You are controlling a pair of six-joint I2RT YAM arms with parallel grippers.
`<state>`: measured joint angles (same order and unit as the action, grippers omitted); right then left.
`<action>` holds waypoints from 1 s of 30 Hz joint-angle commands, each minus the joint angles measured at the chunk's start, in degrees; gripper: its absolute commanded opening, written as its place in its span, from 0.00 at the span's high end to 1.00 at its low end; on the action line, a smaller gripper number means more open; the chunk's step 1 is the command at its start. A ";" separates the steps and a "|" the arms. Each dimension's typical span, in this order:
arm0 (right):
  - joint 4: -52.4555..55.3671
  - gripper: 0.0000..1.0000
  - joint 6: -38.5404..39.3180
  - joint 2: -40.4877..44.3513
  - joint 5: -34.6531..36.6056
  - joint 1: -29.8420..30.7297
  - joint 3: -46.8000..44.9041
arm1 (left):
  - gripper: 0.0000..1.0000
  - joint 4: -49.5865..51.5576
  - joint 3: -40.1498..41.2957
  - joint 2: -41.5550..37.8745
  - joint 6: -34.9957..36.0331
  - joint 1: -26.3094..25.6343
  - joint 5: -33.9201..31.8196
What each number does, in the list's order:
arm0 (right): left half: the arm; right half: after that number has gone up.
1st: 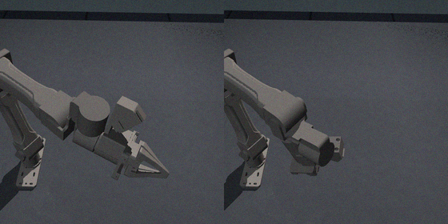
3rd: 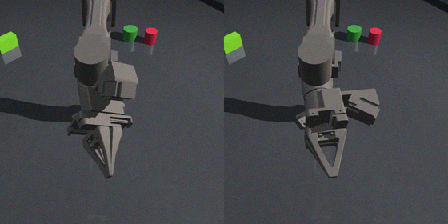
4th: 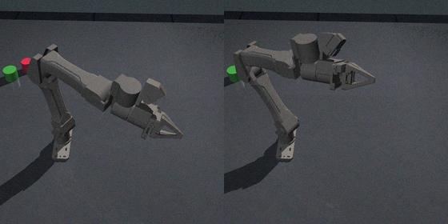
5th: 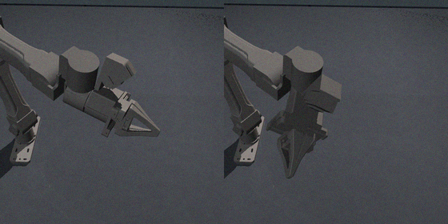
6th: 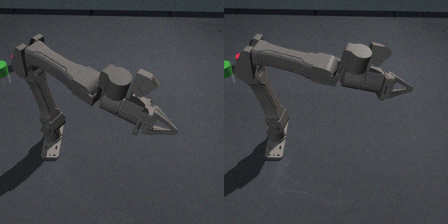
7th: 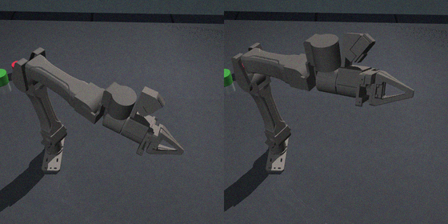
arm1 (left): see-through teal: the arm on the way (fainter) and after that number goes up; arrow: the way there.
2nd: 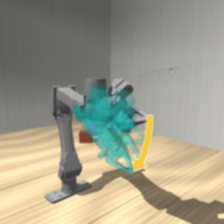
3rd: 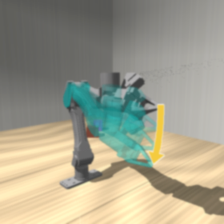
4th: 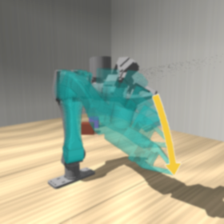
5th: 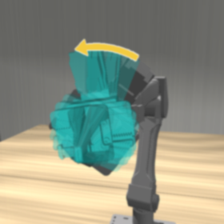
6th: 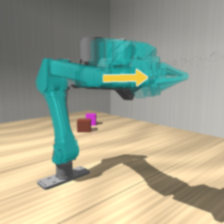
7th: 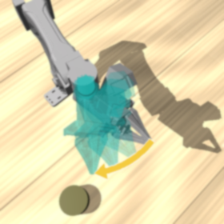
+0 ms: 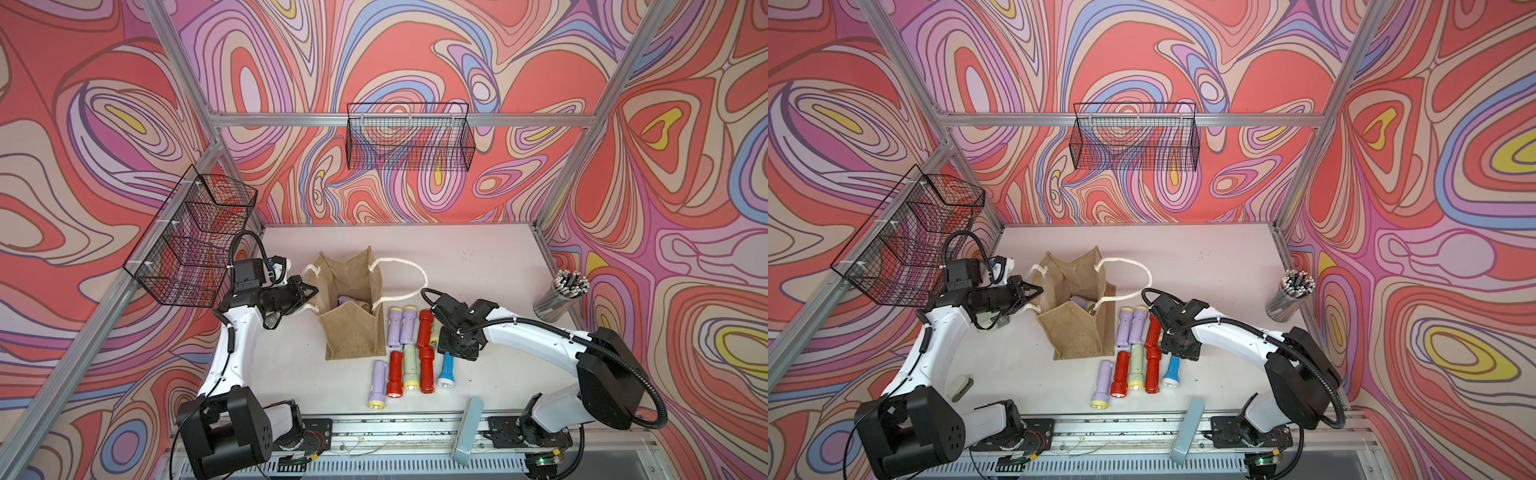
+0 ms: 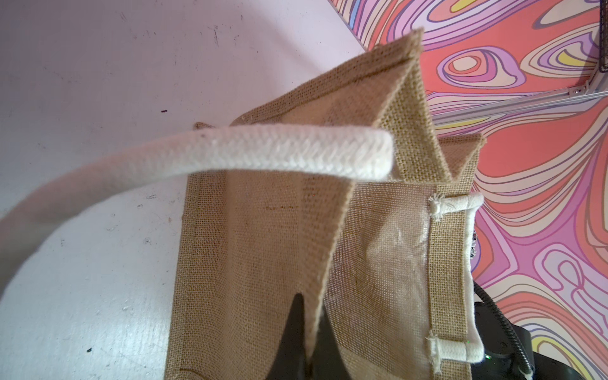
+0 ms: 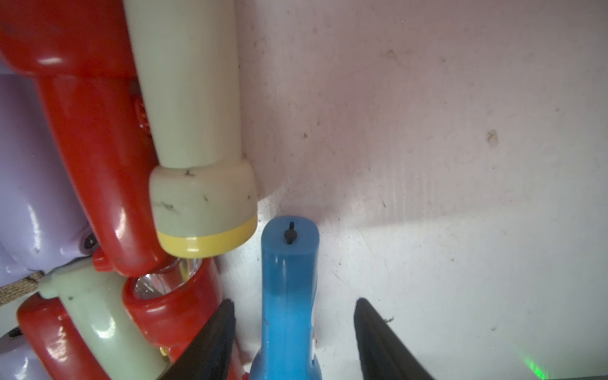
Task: Put the flashlights into the tote bags
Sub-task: Pick up the flashlight from the center of the board.
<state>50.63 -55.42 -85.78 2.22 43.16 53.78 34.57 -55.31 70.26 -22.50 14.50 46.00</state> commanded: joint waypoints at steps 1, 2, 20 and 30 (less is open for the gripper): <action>-3.36 0.41 -1.27 -1.28 -0.29 0.17 -2.16 | 1.00 2.52 -0.50 0.27 1.39 -0.30 -0.99; -4.32 0.41 -1.36 -1.53 -0.82 0.16 -2.64 | 1.00 2.59 -0.50 0.27 1.52 -0.30 -1.00; -9.42 0.58 -1.88 -5.60 -1.03 0.17 -7.45 | 1.00 2.70 -0.40 0.27 1.51 -0.32 -1.05; -4.74 0.80 -2.17 -3.79 5.24 0.17 -4.93 | 1.00 2.52 -0.33 0.40 1.24 -0.32 -0.87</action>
<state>43.40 -56.31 -89.71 2.55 43.22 48.34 34.96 -55.31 70.26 -22.46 14.50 45.98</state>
